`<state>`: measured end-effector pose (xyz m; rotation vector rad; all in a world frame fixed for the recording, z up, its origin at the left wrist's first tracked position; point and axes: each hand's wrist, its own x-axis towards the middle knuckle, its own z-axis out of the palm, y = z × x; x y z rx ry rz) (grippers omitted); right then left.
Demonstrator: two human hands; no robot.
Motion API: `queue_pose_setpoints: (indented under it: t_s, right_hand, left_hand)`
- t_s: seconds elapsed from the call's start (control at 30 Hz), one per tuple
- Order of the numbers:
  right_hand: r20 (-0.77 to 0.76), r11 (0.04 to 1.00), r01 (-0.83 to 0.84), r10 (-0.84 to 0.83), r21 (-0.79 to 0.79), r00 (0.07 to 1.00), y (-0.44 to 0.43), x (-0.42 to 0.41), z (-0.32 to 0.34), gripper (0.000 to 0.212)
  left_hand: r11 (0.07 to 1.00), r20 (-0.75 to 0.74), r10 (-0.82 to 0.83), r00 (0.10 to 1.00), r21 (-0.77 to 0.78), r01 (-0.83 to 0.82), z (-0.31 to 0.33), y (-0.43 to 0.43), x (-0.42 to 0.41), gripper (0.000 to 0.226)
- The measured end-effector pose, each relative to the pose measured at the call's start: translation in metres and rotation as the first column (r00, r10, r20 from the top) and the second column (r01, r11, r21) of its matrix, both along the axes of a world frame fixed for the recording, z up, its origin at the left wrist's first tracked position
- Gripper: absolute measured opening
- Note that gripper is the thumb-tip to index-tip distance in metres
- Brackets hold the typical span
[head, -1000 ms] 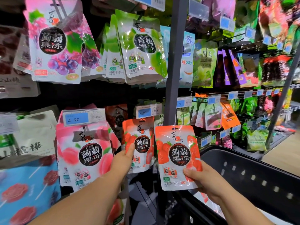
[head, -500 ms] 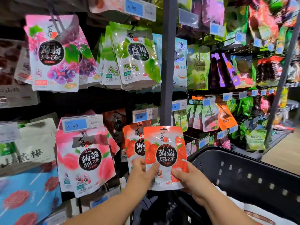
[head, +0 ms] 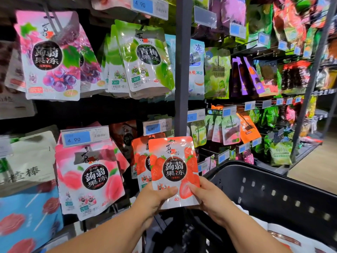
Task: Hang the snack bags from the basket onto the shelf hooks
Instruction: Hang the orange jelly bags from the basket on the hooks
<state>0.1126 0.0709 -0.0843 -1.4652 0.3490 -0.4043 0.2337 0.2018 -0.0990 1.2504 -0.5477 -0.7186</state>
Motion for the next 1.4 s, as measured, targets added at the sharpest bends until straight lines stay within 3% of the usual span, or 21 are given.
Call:
queue_pose_setpoints:
  t_s: [0.3,0.67,0.87,1.1,1.27,1.4]
  right_hand:
    - [-0.101,0.992,0.097,-0.104,-0.075,0.989,-0.016,-0.001,0.000,0.018]
    - [-0.097,0.990,0.138,-0.141,-0.039,0.985,-0.027,-0.001,-0.008,0.018]
    - [-0.219,0.967,0.217,-0.243,-0.137,0.945,-0.047,-0.007,-0.024,0.017]
    - [-0.371,0.926,0.121,-0.260,-0.357,0.892,-0.048,-0.015,-0.041,0.013]
    - [-0.435,0.899,0.040,-0.249,-0.436,0.865,-0.046,-0.015,-0.045,0.024]
    - [-0.468,0.896,0.013,-0.244,-0.444,0.849,-0.044,-0.017,-0.044,0.027]
  left_hand:
    - [0.971,-0.019,0.236,0.972,-0.028,-0.236,-0.017,0.005,0.017,0.039]
    - [0.948,0.029,0.319,0.947,-0.008,-0.319,-0.020,0.001,0.040,0.035]
    - [0.922,0.054,0.384,0.922,0.023,-0.386,-0.021,-0.004,0.048,0.031]
    - [0.904,0.090,0.416,0.905,0.063,-0.422,-0.023,-0.006,0.062,0.060]
    - [0.898,0.096,0.424,0.901,0.082,-0.431,-0.024,-0.007,0.067,0.050]
    - [0.895,0.149,0.421,0.895,0.095,-0.436,-0.027,-0.006,0.070,0.058]
